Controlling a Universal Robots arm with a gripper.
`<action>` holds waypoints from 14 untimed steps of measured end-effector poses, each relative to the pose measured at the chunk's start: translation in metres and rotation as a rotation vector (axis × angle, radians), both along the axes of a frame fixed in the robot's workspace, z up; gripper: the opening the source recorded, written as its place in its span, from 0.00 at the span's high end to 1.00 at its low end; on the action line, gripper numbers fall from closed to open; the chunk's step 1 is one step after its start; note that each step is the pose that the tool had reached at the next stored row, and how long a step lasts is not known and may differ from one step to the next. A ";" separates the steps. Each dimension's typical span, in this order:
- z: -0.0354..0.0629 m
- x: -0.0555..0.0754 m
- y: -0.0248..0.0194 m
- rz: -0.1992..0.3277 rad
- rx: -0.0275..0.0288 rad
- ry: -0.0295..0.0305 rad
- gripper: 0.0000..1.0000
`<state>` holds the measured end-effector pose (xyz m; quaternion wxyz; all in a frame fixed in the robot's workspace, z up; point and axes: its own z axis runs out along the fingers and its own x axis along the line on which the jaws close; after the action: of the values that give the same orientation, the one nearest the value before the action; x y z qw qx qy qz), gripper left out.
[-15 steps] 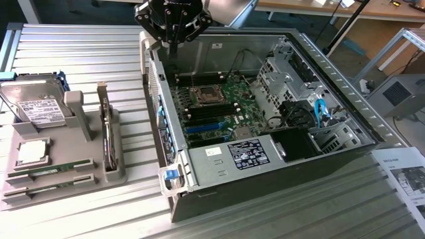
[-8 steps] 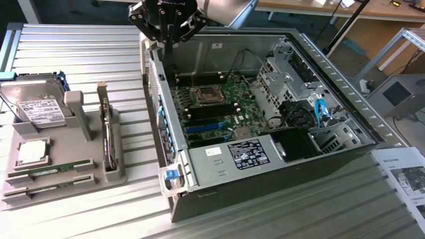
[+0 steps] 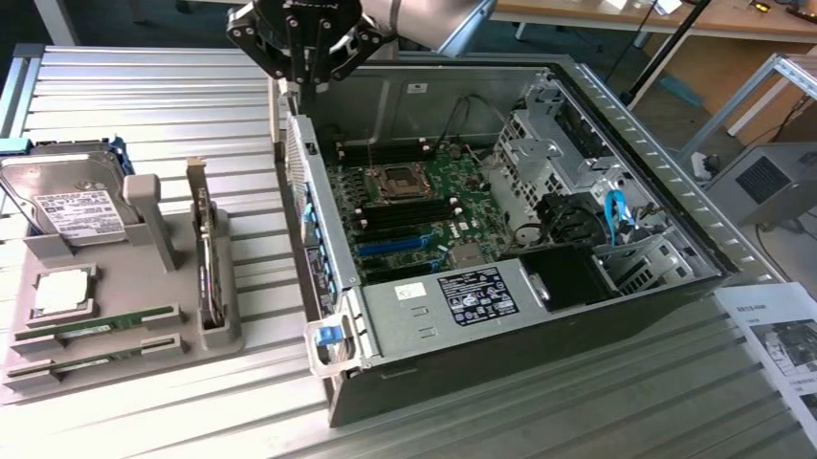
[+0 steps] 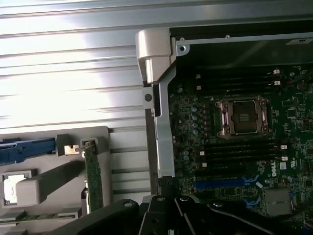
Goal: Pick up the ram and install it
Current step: 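Reach for the ram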
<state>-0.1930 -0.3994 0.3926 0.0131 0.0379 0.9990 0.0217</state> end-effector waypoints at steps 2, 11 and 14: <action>0.0000 -0.005 0.0000 0.000 0.0000 0.0000 0.89; -0.0001 -0.024 0.0000 0.000 0.0000 0.0000 0.89; -0.0001 -0.030 0.0000 0.000 0.0000 0.0000 0.89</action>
<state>-0.2227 -0.3994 0.3925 0.0131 0.0379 0.9990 0.0217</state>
